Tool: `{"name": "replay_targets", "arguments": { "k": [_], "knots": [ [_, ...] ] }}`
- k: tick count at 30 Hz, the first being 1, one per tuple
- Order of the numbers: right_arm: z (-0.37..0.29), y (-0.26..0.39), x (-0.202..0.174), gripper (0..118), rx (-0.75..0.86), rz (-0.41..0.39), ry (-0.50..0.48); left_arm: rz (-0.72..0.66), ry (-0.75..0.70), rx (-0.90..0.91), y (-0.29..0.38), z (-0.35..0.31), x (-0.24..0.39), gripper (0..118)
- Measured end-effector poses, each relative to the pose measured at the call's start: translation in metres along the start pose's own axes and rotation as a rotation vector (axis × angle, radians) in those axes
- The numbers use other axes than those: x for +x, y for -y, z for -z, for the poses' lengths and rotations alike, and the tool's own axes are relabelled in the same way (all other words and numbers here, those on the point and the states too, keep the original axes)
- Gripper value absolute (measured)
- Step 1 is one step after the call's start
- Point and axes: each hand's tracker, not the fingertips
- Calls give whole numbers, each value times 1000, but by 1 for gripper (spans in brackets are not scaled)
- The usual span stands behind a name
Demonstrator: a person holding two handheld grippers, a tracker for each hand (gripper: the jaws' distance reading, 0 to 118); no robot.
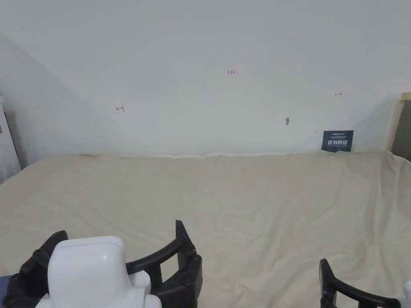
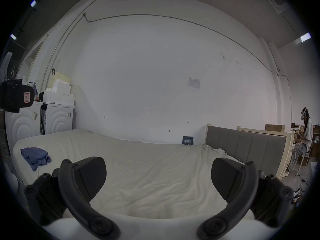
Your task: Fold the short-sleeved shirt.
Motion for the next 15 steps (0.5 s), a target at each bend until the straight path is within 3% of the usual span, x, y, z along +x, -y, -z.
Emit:
{"name": "replay_targets", "arguments": {
  "k": [15],
  "knots": [
    [9,-1,-5,118,-39,17,-85,-89,144,-103,-13,1,1,118]
  ]
}}
